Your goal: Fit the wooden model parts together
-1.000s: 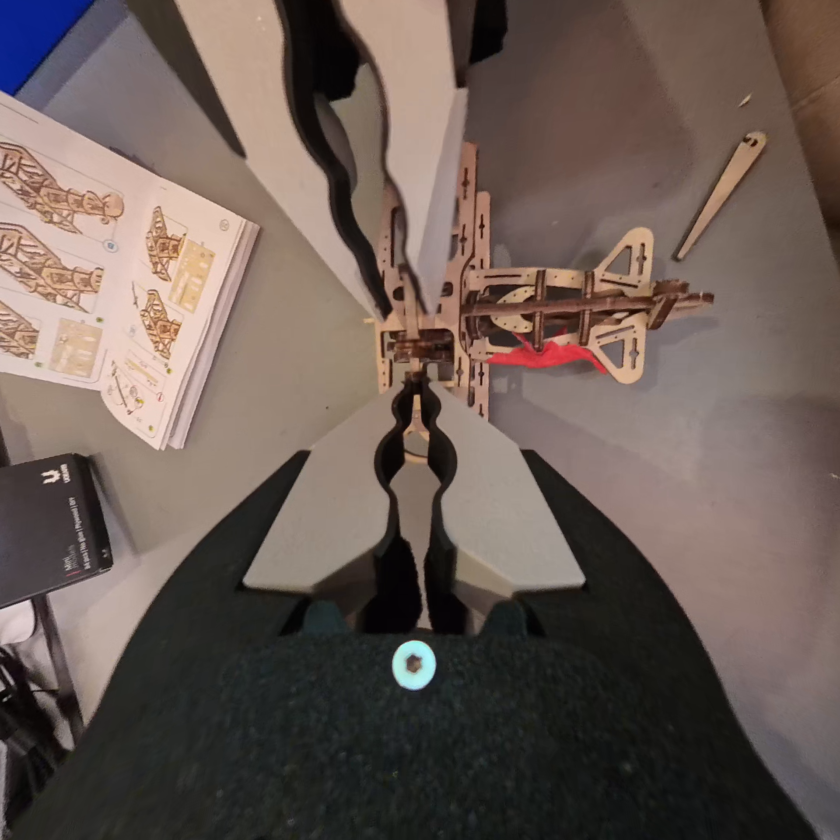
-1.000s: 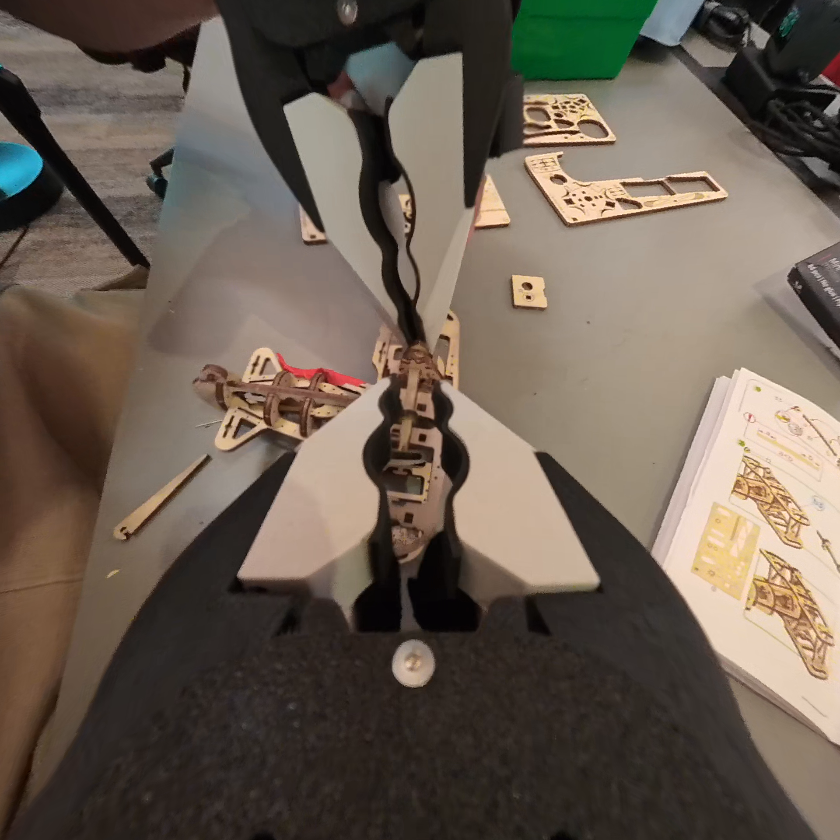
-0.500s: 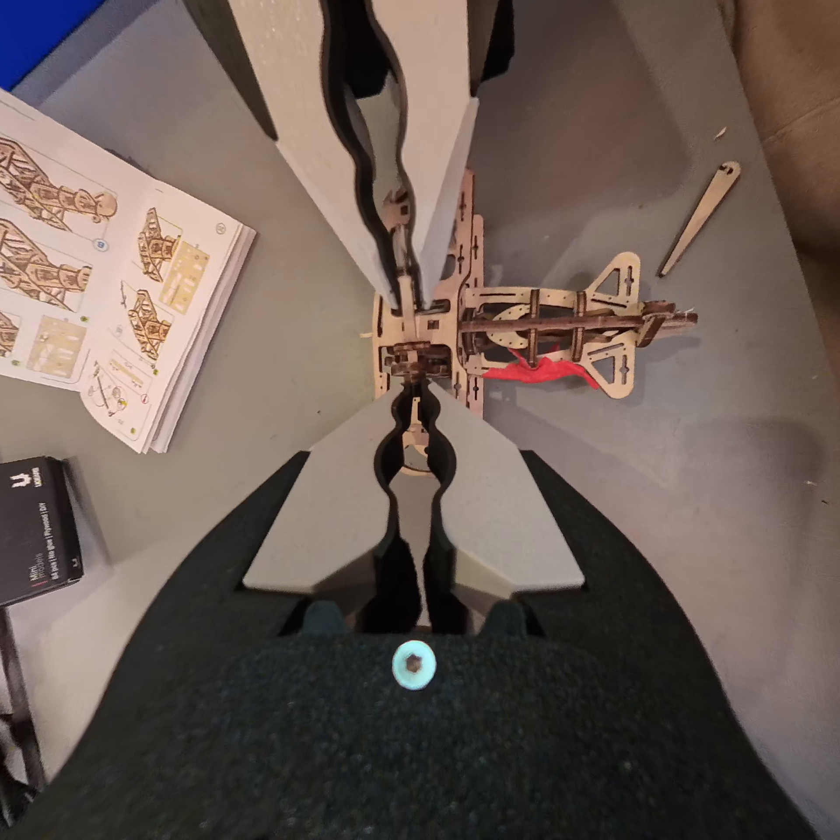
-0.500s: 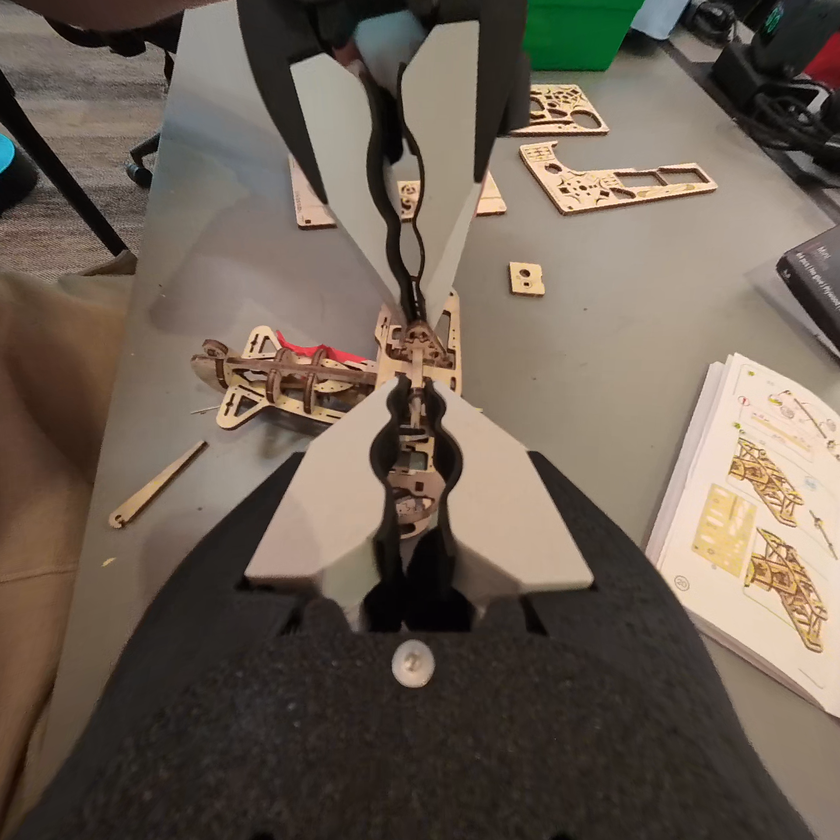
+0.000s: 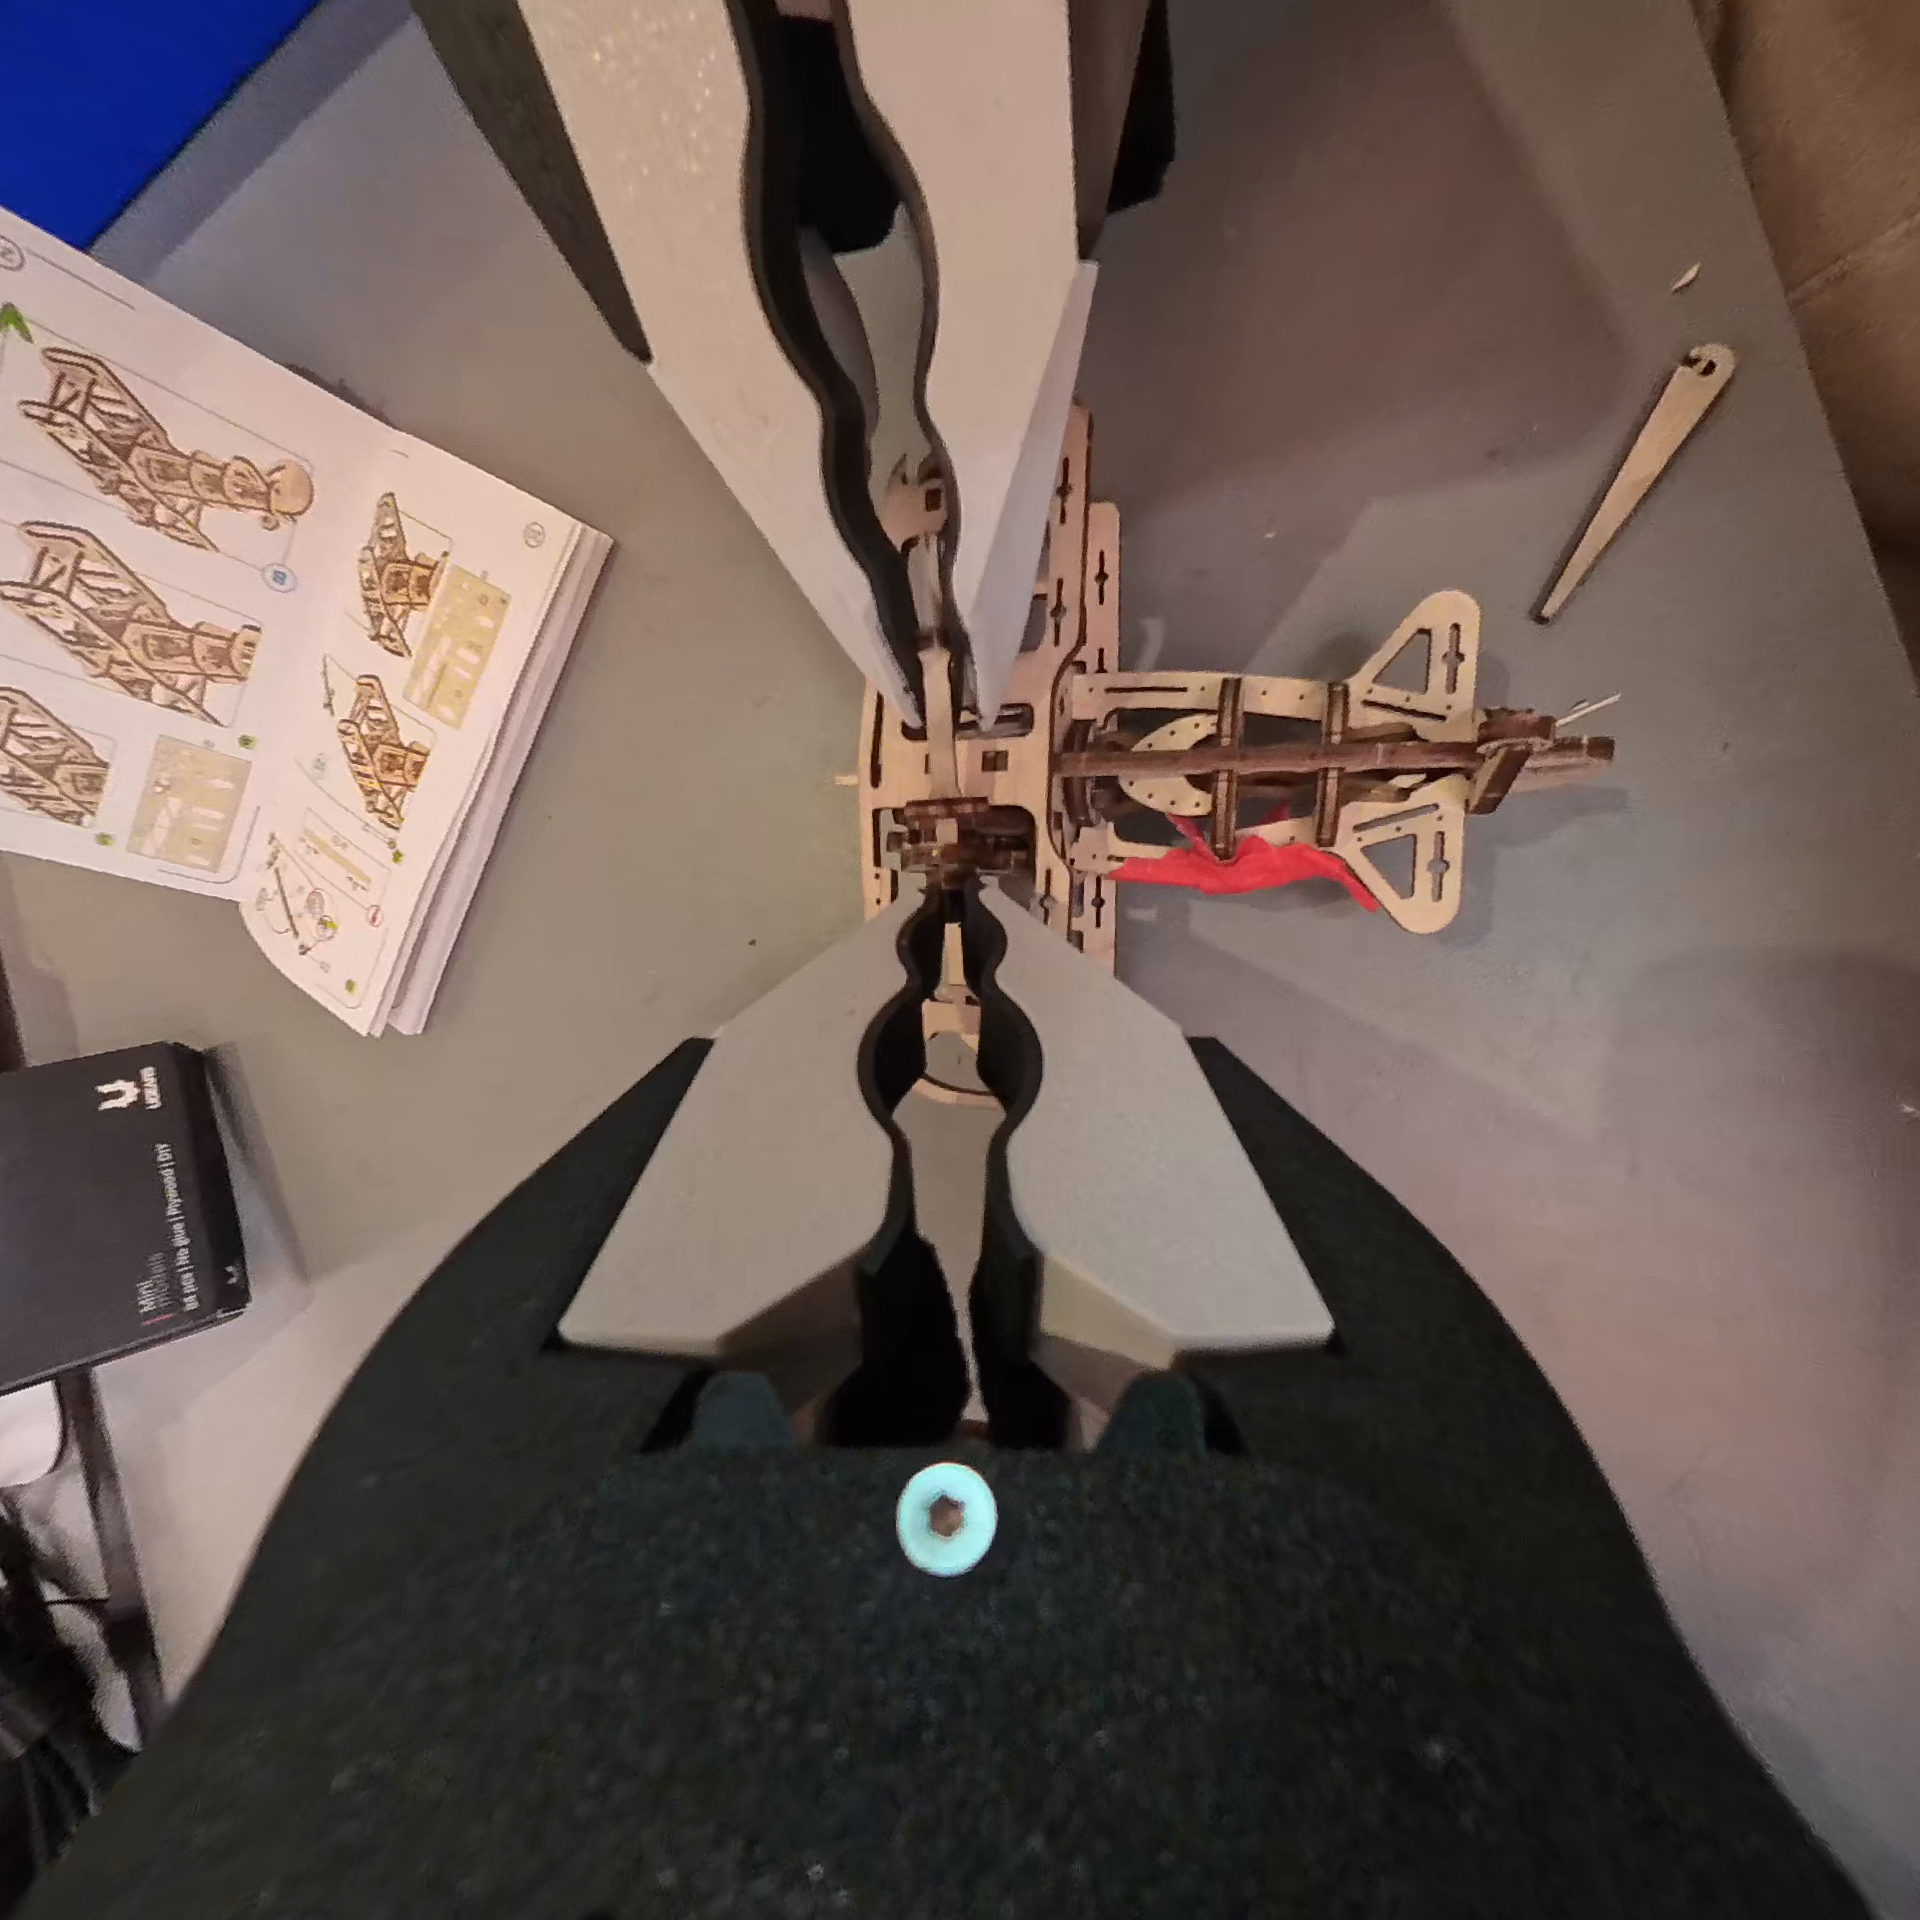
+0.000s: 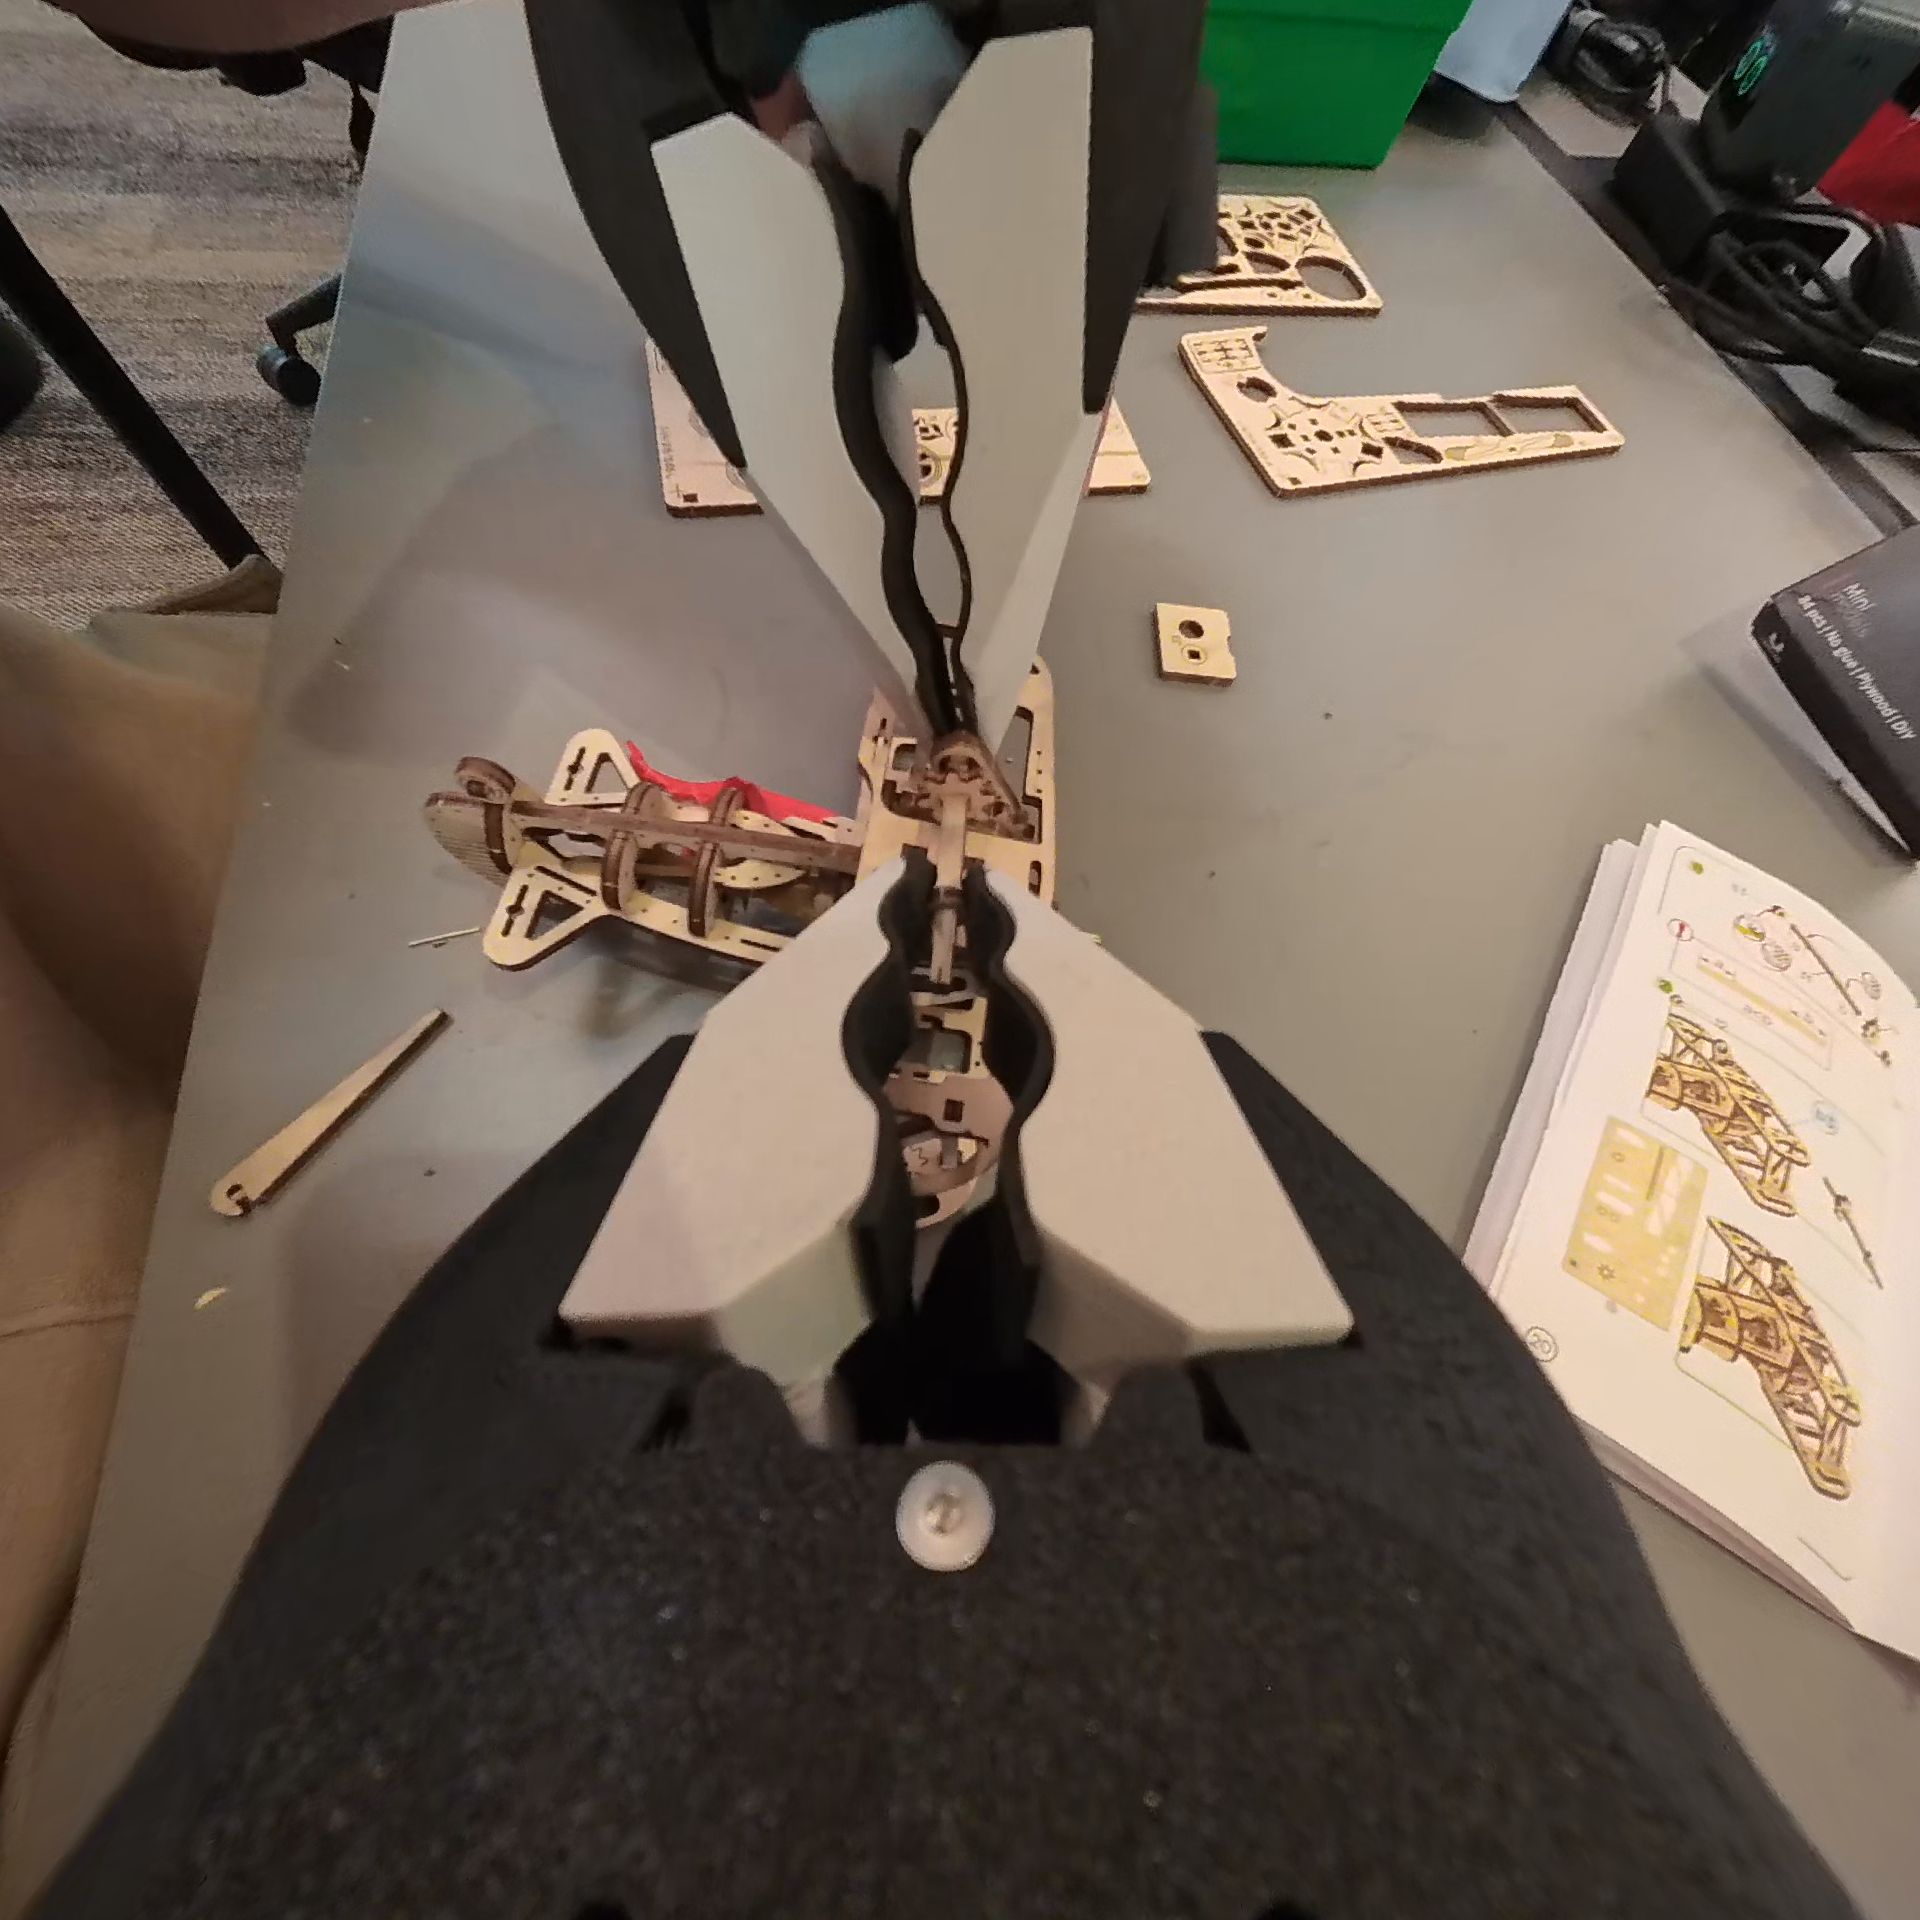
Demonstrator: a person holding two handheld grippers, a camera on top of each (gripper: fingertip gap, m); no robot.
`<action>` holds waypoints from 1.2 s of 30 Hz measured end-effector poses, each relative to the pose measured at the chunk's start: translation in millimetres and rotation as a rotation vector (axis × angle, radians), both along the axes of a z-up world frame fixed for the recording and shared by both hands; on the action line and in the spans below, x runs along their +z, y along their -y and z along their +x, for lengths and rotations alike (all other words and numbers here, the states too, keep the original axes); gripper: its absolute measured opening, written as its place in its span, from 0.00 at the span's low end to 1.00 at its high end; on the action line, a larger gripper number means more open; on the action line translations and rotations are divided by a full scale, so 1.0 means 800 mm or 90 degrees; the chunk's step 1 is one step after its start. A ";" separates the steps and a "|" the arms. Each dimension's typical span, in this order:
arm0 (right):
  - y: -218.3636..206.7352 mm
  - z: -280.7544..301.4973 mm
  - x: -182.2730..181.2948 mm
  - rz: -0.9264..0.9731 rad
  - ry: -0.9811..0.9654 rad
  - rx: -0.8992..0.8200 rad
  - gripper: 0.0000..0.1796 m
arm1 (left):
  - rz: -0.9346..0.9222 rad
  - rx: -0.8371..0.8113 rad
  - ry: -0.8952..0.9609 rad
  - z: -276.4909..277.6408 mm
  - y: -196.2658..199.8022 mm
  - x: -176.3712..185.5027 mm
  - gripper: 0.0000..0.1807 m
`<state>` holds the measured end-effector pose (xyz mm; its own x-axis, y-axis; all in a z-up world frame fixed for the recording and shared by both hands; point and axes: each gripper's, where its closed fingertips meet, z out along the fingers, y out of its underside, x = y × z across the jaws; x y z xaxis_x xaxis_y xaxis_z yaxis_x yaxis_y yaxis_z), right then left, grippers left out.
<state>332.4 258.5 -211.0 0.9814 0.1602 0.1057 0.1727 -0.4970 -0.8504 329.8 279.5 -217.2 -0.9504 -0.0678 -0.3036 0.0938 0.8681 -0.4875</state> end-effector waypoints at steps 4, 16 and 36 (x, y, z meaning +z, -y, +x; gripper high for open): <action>0.000 0.000 -0.001 -0.004 0.004 0.001 0.02 | -0.002 0.001 0.000 0.000 0.000 0.000 0.00; 0.001 0.003 -0.004 -0.016 0.005 -0.005 0.02 | -0.003 -0.007 -0.003 0.000 -0.001 0.001 0.00; 0.033 0.016 -0.004 -0.060 -0.129 -0.070 0.03 | -0.306 0.067 -0.170 0.017 0.022 -0.019 0.30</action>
<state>345.4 232.1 -213.9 0.9931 0.0518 -0.1052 -0.0555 -0.5827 -0.8108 343.3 262.2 -232.1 -0.9706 -0.2380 0.0360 -0.1632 0.5404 -0.8254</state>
